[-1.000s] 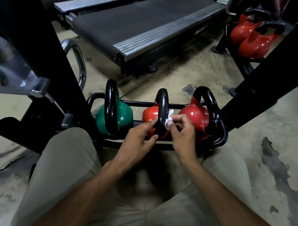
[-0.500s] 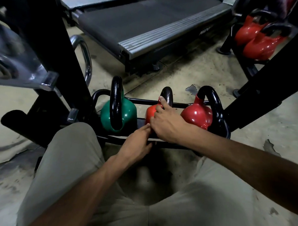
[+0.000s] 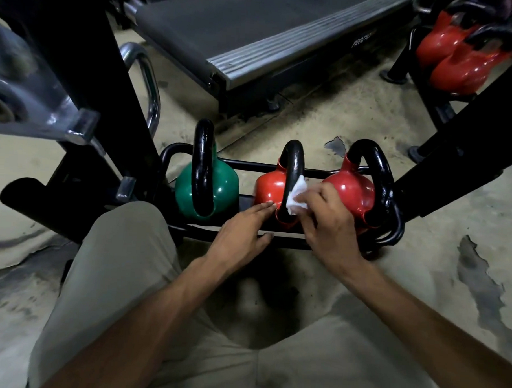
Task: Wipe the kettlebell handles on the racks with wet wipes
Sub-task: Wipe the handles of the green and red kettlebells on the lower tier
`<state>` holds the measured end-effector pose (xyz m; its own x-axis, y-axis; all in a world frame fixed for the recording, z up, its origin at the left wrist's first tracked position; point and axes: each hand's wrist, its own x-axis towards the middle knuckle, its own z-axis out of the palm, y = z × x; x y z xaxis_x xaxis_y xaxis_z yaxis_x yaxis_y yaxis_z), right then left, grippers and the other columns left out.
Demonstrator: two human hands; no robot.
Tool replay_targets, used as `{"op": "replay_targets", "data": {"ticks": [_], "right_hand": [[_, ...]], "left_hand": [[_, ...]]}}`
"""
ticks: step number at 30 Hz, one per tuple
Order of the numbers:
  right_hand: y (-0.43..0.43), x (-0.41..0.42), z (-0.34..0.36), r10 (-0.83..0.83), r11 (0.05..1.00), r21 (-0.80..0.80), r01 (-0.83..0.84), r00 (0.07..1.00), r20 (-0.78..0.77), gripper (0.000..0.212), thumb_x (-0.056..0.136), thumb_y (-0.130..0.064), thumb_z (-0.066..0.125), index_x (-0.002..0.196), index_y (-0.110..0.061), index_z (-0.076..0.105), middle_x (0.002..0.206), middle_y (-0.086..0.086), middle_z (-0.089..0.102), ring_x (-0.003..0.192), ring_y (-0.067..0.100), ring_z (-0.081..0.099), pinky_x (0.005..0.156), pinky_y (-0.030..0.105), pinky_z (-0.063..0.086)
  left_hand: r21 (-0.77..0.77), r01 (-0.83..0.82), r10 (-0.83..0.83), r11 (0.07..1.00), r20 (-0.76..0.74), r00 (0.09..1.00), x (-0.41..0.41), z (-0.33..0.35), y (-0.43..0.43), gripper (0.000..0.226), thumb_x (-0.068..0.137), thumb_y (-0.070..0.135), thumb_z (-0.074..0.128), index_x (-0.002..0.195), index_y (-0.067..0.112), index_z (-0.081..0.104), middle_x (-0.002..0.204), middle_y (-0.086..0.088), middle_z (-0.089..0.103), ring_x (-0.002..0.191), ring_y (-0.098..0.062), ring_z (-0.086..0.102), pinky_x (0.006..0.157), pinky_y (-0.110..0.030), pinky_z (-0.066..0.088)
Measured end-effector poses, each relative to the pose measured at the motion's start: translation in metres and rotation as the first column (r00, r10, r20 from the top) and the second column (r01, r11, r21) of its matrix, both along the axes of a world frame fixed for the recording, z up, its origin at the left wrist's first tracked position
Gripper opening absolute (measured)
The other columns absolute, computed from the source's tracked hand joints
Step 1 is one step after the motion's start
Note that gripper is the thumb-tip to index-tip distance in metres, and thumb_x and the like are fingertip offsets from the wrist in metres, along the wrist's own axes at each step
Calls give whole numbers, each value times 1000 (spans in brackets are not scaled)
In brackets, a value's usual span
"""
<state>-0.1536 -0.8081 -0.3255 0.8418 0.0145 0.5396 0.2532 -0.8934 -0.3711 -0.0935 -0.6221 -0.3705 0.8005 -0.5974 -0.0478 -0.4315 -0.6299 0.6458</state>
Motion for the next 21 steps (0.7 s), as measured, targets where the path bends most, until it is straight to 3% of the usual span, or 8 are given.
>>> {"op": "replay_targets", "data": {"ticks": [2,4,6,8,11,13,19,21], "right_hand": [[3,-1,-6,-78,905,408,121,990,-120,8,96,-4,68,99,-12,67,101,0,65,92,14,66,83,28,56],[4,3,-16,-15,700,681,214,958,-285,17,95,3,63,102,-12,65,102,-1,71,99,13,70,95,38,58],[1,12,-23,100,575,779,250,923,-371,23,94,11,59,109,-5,66,108,5,74,106,15,70,100,40,55],[-3,23,-22,221,528,813,247,884,-412,29,91,17,57,116,2,65,112,9,74,109,18,68,100,38,53],[-9,31,-16,375,530,825,196,818,-436,41,93,13,57,130,-5,66,132,9,69,127,20,62,108,33,49],[-13,29,-14,388,568,807,162,812,-436,37,95,9,58,127,-7,68,130,10,70,127,24,63,109,36,49],[-20,2,-21,230,631,749,201,874,-428,19,87,8,69,102,-1,63,93,9,69,86,21,66,85,47,55],[-13,-4,-25,144,749,645,153,913,-383,18,84,0,72,92,-11,60,88,2,64,80,19,62,77,50,54]], "left_hand": [[-25,-3,3,1000,-4,1000,1,-2,0,69,95,29,68,158,27,41,162,8,41,149,-12,39,121,-42,38],[-64,-21,20,998,-21,1000,3,-3,-1,67,94,27,70,155,26,45,160,8,45,148,-10,40,122,-39,36],[-114,-59,53,992,-53,997,5,-5,-2,64,92,23,73,152,24,51,157,7,49,146,-9,42,122,-38,35],[-136,-88,81,987,-58,995,5,-6,-3,60,89,19,75,147,20,57,153,6,54,143,-10,47,120,-39,38],[-141,-90,86,986,-37,996,5,-6,-4,53,87,17,75,140,15,64,150,3,56,137,-16,52,114,-40,43],[-145,-89,84,985,-39,996,5,-5,-5,52,88,17,75,139,14,64,149,4,56,136,-15,52,114,-38,43],[-155,-99,93,983,-43,995,5,-7,-7,57,91,20,74,146,22,59,148,8,53,135,-11,50,115,-32,40],[-164,-113,109,980,-36,993,7,-8,-10,53,91,21,74,143,21,62,144,7,55,133,-13,52,114,-33,41]]}}
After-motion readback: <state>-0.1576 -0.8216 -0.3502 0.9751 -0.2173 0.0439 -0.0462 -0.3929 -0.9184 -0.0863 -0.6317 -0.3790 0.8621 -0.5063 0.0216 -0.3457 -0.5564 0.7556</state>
